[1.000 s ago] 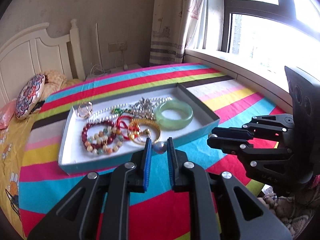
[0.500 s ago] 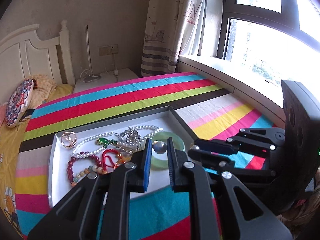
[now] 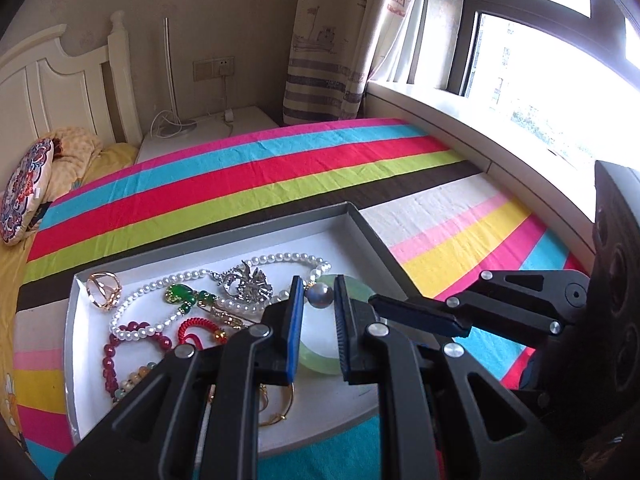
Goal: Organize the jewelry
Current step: 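Carry both pearl earrings into the box and release them inside the jade bangle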
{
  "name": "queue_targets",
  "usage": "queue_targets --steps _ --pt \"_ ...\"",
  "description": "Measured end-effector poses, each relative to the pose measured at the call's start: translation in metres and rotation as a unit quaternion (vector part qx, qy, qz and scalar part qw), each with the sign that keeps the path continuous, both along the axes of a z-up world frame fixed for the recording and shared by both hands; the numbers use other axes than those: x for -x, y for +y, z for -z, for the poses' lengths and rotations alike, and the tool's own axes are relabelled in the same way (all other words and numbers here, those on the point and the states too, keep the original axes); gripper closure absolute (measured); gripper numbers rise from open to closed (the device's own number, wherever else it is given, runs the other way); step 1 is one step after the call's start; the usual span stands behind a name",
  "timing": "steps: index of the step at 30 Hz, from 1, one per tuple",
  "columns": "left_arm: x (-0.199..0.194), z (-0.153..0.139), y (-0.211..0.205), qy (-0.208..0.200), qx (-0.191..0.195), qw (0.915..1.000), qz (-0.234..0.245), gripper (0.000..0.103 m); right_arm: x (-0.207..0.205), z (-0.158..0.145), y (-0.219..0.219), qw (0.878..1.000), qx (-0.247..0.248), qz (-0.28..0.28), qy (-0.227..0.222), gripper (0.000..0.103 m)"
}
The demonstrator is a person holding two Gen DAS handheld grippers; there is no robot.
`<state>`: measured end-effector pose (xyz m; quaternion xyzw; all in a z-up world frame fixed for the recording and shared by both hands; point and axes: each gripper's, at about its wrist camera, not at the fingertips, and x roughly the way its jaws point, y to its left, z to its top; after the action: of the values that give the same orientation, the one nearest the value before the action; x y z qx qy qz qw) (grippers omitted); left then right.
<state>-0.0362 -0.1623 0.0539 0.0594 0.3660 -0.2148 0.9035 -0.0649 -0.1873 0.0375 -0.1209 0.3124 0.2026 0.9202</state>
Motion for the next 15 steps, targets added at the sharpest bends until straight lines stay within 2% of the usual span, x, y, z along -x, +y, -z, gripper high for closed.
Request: queue_targets --steps 15 --pt "-0.021 0.020 -0.007 0.028 -0.015 0.9995 -0.007 0.088 -0.015 0.011 -0.003 1.000 0.003 0.006 0.028 0.087"
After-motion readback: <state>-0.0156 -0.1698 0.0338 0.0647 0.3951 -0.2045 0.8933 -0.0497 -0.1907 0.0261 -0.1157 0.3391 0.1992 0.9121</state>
